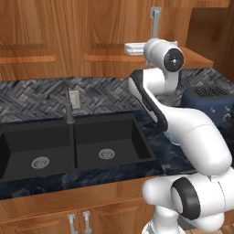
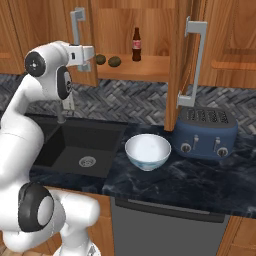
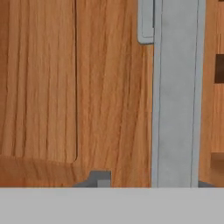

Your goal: Open the cabinet. Pick the kiwi and kiwi from the cabinet and place them into the bowl. Then close the cabinet.

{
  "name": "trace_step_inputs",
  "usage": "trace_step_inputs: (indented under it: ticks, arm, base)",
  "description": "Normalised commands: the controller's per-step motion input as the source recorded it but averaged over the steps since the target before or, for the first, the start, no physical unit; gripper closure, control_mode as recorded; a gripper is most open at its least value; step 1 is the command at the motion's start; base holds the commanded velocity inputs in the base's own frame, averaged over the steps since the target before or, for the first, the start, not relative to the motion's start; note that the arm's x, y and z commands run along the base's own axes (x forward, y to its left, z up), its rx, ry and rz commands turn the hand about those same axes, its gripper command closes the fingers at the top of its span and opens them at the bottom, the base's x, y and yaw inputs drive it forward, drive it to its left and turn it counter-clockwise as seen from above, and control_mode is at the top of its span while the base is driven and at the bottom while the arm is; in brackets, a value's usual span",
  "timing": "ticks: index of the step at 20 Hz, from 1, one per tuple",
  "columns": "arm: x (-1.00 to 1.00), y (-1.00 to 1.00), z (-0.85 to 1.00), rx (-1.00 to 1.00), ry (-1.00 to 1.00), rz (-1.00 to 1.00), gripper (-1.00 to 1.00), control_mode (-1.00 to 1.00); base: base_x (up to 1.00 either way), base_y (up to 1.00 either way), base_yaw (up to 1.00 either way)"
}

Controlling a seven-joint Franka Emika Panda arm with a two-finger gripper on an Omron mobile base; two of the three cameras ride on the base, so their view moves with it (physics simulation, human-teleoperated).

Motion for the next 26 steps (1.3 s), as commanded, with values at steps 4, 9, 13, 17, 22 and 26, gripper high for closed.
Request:
trace_step_inputs:
  ticks: [4,9,13,17,22,26]
  arm:
    - [-0.20,0.99,0.44,0.00,0.08,-0.08,1.00,-1.00]
    - [-0.29,1.00,0.30,0.00,0.03,-0.10,1.00,-1.00]
    - [-0.34,1.00,0.13,0.00,0.00,-0.08,1.00,-1.00]
    - [-0.35,1.00,0.00,0.00,-0.01,-0.06,1.00,-1.00]
    - [-0.31,1.00,0.03,0.00,-0.01,-0.07,1.00,-1.00]
    - [-0.29,1.00,0.07,0.00,0.00,-0.07,1.00,-1.00]
  base:
    - [0.00,0.00,0.00]
    - [0.00,0.00,0.00]
    - [0.00,0.00,0.00]
    - [0.00,0.00,0.00]
    - [0.00,0.00,0.00]
    - [0.00,0.00,0.00]
